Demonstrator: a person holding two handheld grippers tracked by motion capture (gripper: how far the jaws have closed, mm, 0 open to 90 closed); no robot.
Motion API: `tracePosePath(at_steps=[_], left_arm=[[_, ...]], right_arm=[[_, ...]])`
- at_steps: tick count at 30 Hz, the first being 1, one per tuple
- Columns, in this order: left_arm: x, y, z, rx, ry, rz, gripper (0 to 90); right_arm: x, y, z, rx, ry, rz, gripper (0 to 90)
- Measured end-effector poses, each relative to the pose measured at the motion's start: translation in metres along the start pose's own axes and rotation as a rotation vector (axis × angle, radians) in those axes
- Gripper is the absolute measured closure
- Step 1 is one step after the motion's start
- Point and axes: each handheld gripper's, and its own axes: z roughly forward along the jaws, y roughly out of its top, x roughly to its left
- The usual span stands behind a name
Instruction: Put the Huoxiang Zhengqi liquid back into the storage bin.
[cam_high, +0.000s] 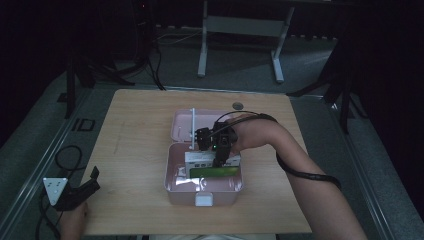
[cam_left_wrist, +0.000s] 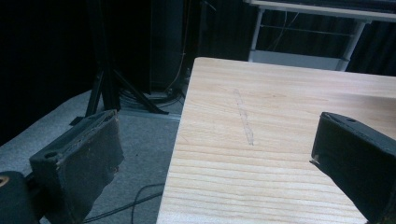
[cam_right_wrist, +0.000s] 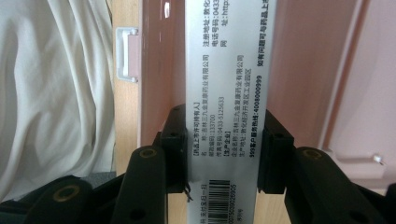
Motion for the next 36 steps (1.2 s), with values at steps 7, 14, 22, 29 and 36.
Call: tracePosePath(at_steps=[7, 14, 22, 29, 36], left_arm=[[0.000, 0.000, 0.000, -0.002, -0.001, -0.001, 2.1], [0.000, 0.000, 0.000, -0.002, -0.003, 0.000, 2.1], [0.000, 0.000, 0.000, -0.002, -0.005, 0.000, 2.1], [0.001, 0.000, -0.001, -0.005, -0.006, -0.005, 2.1], [0.000, 0.000, 0.000, -0.003, -0.005, -0.002, 2.1]], right_arm=[[-0.002, 0.003, 0.016, -0.001, 0.014, 0.003, 61.8], [-0.005, 0.001, 0.041, -0.008, 0.039, 0.012, 61.8], [-0.006, -0.001, 0.075, 0.005, 0.077, 0.025, 61.8], [-0.004, -0.003, 0.095, 0.016, 0.085, 0.023, 61.8], [-0.001, -0.005, 0.107, 0.031, 0.065, 0.018, 61.8]])
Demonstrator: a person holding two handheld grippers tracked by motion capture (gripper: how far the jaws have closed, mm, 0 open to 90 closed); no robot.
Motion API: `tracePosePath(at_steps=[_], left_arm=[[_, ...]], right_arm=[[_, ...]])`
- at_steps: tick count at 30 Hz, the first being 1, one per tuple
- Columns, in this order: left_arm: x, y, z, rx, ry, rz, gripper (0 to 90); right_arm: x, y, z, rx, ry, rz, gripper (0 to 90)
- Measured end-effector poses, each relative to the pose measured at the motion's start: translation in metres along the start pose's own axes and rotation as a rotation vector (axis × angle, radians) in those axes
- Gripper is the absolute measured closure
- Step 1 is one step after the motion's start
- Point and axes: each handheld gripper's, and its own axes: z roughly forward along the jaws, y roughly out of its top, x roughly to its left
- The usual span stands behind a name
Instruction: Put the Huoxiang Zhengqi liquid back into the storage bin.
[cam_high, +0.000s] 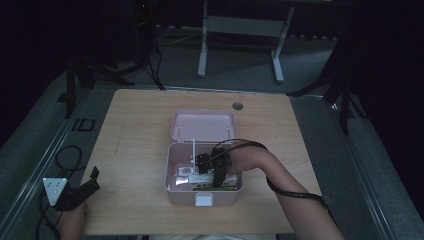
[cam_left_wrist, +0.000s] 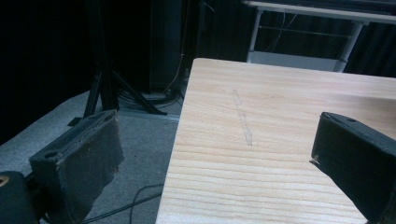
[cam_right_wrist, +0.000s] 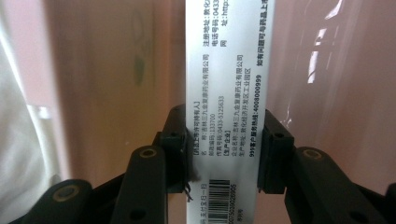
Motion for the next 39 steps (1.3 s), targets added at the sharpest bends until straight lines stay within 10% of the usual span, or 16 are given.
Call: tracePosePath(at_steps=[22, 32, 39], left_arm=[[0.000, 0.000, 0.001, 0.003, 0.000, 0.004, 2.1], [0.000, 0.000, 0.000, 0.000, -0.001, 0.004, 2.1], [0.000, 0.000, 0.000, 0.000, 0.001, 0.005, 2.1]], right_arm=[[0.002, -0.007, 0.007, -0.029, 0.037, 0.009, 56.1], [0.008, -0.028, -0.041, -0.096, -0.043, 0.036, 49.2], [0.010, -0.058, -0.071, -0.231, -0.133, 0.091, 27.6]])
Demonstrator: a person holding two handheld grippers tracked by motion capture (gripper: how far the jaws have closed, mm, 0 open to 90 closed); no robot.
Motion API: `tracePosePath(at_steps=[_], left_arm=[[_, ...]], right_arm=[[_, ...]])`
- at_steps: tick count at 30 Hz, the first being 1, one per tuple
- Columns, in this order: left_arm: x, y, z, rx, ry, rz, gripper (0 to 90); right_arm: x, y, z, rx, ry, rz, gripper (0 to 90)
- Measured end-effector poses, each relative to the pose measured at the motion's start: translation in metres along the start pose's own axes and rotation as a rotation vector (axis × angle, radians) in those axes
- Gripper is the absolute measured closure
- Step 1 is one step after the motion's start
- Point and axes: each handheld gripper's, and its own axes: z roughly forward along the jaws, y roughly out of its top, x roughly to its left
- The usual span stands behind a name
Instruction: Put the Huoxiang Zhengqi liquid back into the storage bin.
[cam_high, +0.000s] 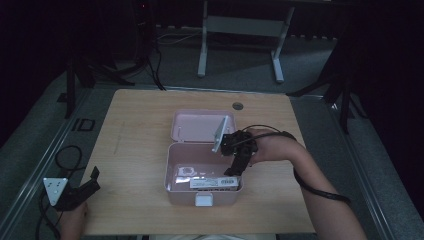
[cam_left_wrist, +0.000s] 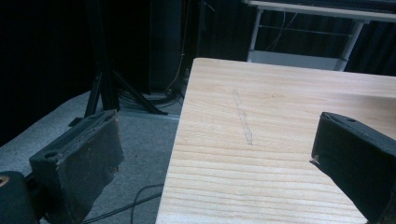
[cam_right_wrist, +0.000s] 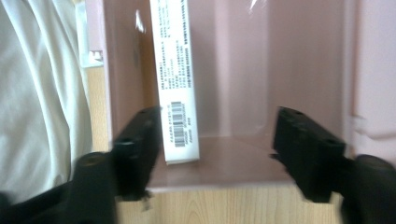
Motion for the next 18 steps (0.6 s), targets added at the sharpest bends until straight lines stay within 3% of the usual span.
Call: tracePosePath(at_steps=[2, 4, 6, 7, 8, 11, 16, 18], left_arm=[[0.000, 0.000, 0.000, 0.000, 0.001, 0.000, 2.1], [0.000, 0.000, 0.000, 0.000, 0.001, 0.001, 2.1], [0.000, 0.000, 0.000, 0.000, 0.001, 0.001, 2.1], [0.000, 0.000, 0.000, 0.001, 0.001, 0.001, 2.1], [0.000, 0.000, 0.000, 0.000, 0.001, 0.000, 2.1], [0.000, 0.000, 0.000, 0.000, 0.001, 0.000, 2.1], [0.000, 0.000, 0.000, 0.003, 0.001, 0.000, 2.1], [0.000, 0.000, 0.000, 0.002, 0.002, -0.002, 2.1]], right_arm=[[-0.004, -0.014, -0.013, -0.068, 0.000, 0.031, 17.2], [-0.007, -0.023, -0.017, -0.102, -0.012, 0.051, 13.8], [-0.009, -0.027, -0.018, -0.113, -0.031, 0.058, 13.8], [-0.012, -0.035, -0.019, -0.129, -0.080, 0.061, 13.1], [-0.015, -0.039, -0.019, -0.139, -0.095, 0.070, 13.1], [-0.022, -0.050, -0.019, -0.177, -0.105, 0.116, 13.1], [-0.029, -0.073, -0.013, -0.252, -0.168, 0.171, 13.2], [-0.032, -0.082, -0.007, -0.278, -0.165, 0.194, 13.2]])
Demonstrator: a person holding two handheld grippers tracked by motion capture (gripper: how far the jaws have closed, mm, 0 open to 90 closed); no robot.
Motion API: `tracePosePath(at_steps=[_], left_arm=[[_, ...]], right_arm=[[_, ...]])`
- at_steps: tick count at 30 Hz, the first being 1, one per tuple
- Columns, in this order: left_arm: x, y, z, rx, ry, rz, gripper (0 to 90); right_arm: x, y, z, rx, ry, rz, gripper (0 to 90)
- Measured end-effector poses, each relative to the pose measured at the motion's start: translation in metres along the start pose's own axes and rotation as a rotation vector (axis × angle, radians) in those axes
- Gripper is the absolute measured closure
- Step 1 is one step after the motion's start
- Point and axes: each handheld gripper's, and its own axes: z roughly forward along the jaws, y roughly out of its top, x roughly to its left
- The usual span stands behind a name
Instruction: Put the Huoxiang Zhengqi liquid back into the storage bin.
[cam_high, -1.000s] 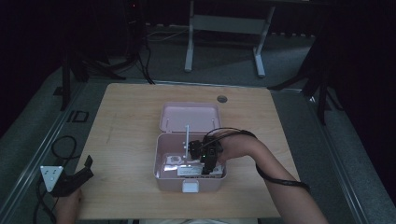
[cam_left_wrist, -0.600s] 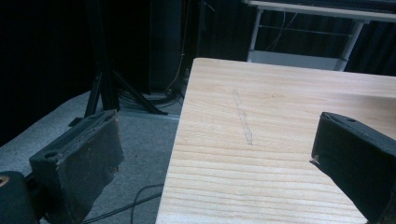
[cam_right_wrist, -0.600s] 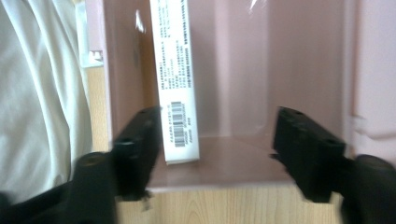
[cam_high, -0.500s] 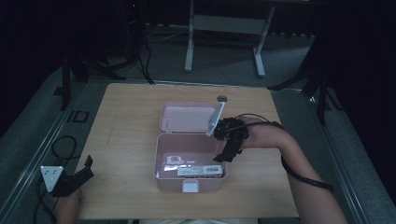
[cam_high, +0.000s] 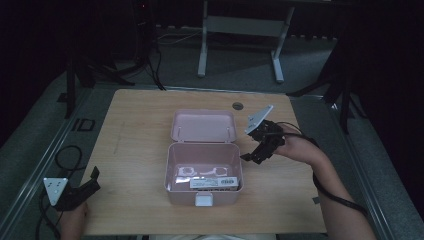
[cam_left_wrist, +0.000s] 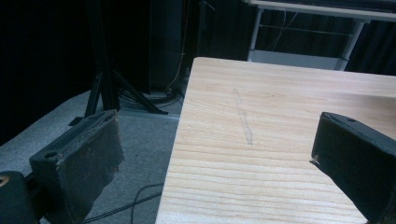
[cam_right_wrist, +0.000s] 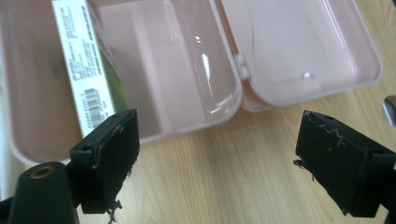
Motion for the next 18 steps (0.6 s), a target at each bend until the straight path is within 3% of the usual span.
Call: tracePosePath(at_steps=[6, 9, 10, 11, 13, 17, 18], left_arm=[[0.000, 0.000, 0.000, -0.001, -0.002, 0.000, 2.1], [0.000, 0.000, 0.000, 0.002, -0.001, 0.002, 2.1], [0.000, 0.000, 0.000, 0.002, -0.001, 0.002, 2.1], [0.000, 0.000, 0.000, 0.004, 0.001, 0.002, 2.1], [0.000, 0.000, 0.000, 0.004, 0.001, 0.003, 2.1], [0.000, 0.000, 0.000, 0.004, 0.000, 0.003, 2.1], [0.000, 0.000, 0.000, 0.004, 0.000, 0.003, 2.1]], right_arm=[[-0.008, -0.034, 0.022, -0.008, -0.029, 0.071, 13.1], [-0.014, -0.053, 0.033, -0.049, -0.050, 0.134, 13.1], [-0.014, -0.053, 0.033, -0.049, -0.050, 0.134, 13.1], [-0.016, -0.065, 0.040, -0.084, -0.038, 0.178, 13.0], [-0.018, -0.077, 0.048, -0.109, -0.040, 0.216, 12.4], [-0.021, -0.099, 0.063, -0.171, -0.082, 0.292, 12.1], [-0.021, -0.099, 0.063, -0.171, -0.082, 0.292, 12.1]])
